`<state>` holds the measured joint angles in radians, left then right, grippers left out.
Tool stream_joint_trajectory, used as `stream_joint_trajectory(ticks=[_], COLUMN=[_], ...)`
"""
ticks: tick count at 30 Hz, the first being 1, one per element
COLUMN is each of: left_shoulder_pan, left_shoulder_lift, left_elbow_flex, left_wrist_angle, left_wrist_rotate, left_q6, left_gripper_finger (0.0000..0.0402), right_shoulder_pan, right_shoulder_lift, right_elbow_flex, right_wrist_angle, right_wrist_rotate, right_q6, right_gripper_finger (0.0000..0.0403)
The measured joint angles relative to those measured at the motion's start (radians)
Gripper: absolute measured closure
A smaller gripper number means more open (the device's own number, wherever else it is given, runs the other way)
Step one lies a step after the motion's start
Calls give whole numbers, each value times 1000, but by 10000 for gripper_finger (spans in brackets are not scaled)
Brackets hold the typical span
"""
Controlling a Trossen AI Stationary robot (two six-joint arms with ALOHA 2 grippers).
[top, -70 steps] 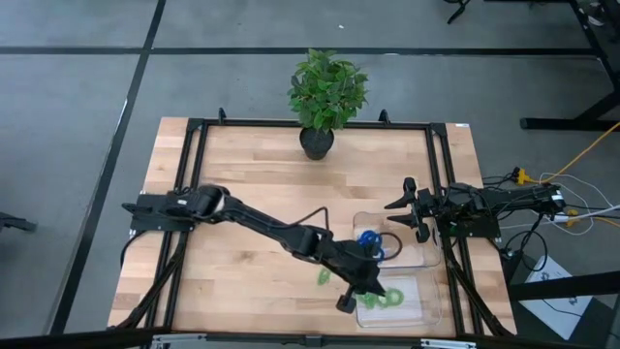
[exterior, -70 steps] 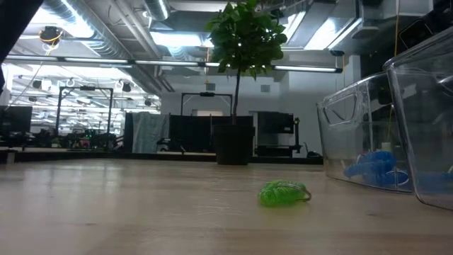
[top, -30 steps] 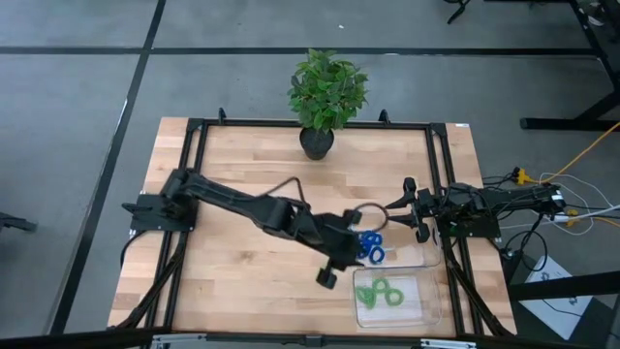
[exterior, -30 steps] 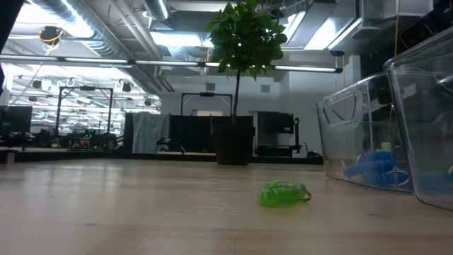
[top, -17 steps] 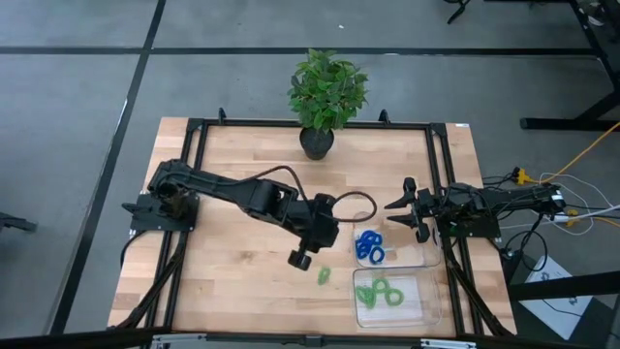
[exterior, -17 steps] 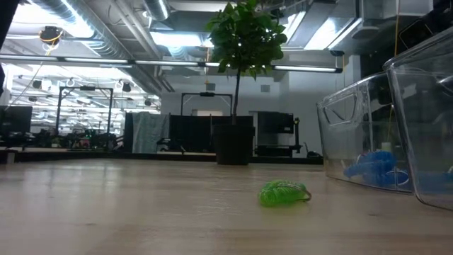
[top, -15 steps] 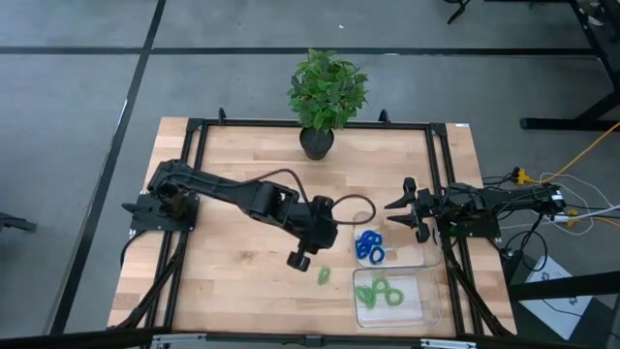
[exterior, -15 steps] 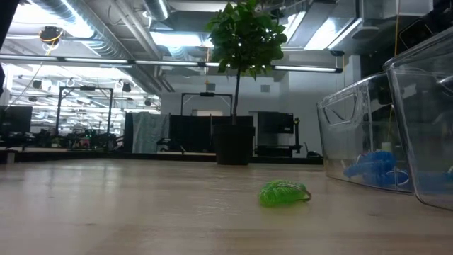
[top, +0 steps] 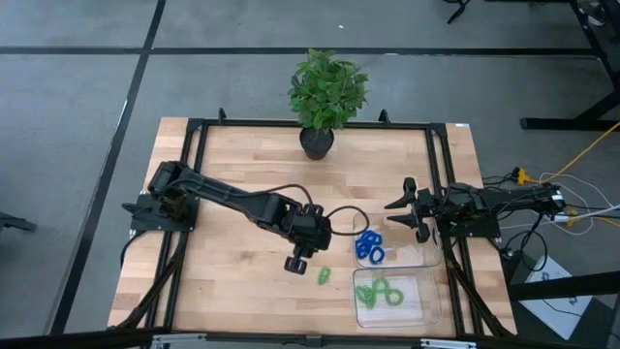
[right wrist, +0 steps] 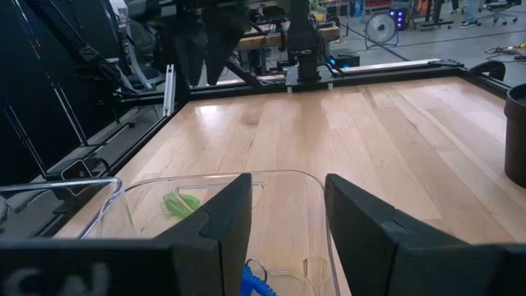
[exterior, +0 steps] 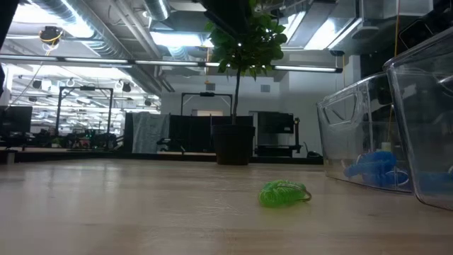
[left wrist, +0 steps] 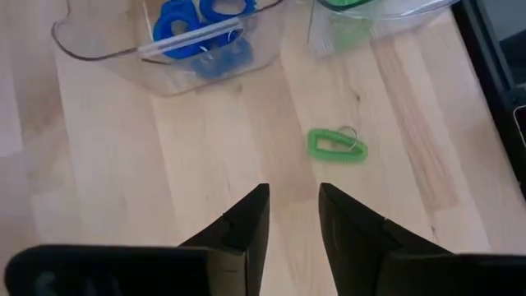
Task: Sort spring keychains
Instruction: Put the green spring keychain in the bottom transparent bin
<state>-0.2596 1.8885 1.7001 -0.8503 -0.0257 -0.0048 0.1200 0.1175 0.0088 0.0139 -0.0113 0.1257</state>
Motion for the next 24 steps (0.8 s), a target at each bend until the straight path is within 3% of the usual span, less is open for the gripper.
stream_joint_trajectory(ticks=[9, 17, 24], left_shoulder_pan=[0, 0, -12], left_shoulder_lift=[-56, -151, -131], left_elbow_flex=[-107, -329, -449], left_wrist_angle=[82, 243, 413], left_wrist_rotate=[-9, -54, -69], left_q6=[-45, -183, -297], left_gripper_finger=[300, 300, 300], right_shoulder_pan=[0, 0, 0], right_shoulder_lift=[0, 0, 0], right_elbow_flex=[0, 0, 0], right_wrist_angle=[0, 0, 0], right_wrist_rotate=[0, 0, 0], right_q6=[0, 0, 0], right_gripper_finger=[249, 249, 249])
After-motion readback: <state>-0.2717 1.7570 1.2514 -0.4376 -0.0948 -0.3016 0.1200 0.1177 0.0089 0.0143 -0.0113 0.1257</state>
